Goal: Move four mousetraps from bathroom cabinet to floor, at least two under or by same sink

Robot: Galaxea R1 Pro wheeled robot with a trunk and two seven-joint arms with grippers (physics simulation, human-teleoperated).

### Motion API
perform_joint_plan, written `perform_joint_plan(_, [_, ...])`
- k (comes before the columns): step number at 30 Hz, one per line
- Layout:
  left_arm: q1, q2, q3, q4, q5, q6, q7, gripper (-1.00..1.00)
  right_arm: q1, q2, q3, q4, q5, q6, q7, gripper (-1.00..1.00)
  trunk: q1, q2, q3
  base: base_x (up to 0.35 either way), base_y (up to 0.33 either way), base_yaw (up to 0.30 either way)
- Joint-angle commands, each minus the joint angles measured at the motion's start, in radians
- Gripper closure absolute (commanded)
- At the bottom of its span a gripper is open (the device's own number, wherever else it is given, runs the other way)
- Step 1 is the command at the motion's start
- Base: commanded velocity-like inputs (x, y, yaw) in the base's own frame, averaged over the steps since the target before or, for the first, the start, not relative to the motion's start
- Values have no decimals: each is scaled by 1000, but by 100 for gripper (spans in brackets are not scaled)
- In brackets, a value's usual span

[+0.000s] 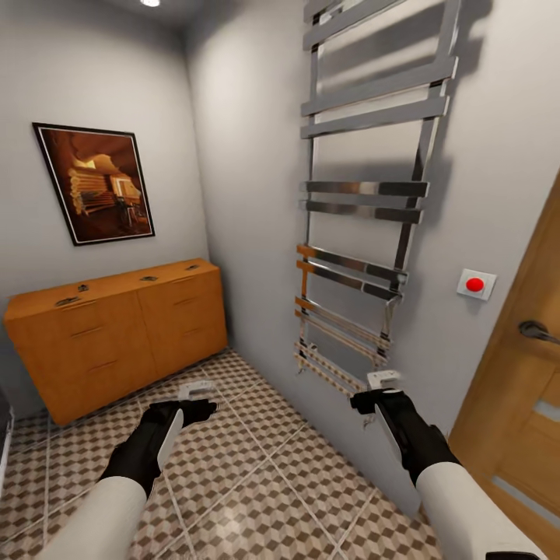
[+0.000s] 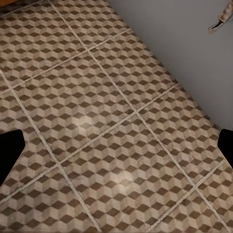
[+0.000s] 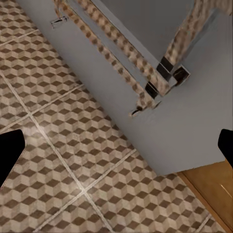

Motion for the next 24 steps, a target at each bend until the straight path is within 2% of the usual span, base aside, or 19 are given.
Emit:
perform_joint_plan(1, [-1,-1,3,0,0,5,0,-100,0,0,-1,-1,6,6,1,-100,0,-1,-2,0,0,300])
perform_joint_plan(7, [-1,-1,5,-1,2,5,-1,-100,0,1,-5,5,4,3,8,-100,0,-1,-2,0,0,201])
perform_joint_plan(18, [-1,0,5,-1,2,5,-1,-100,0,2,-5,12,3,2,8,-100,0,-1,-2,0,0,18])
perform_joint_plan(24, [-1,0,3,1,1,8,0,-100,0,2,-5,14,3,2,6,-100,-23,41,17,0,0,0])
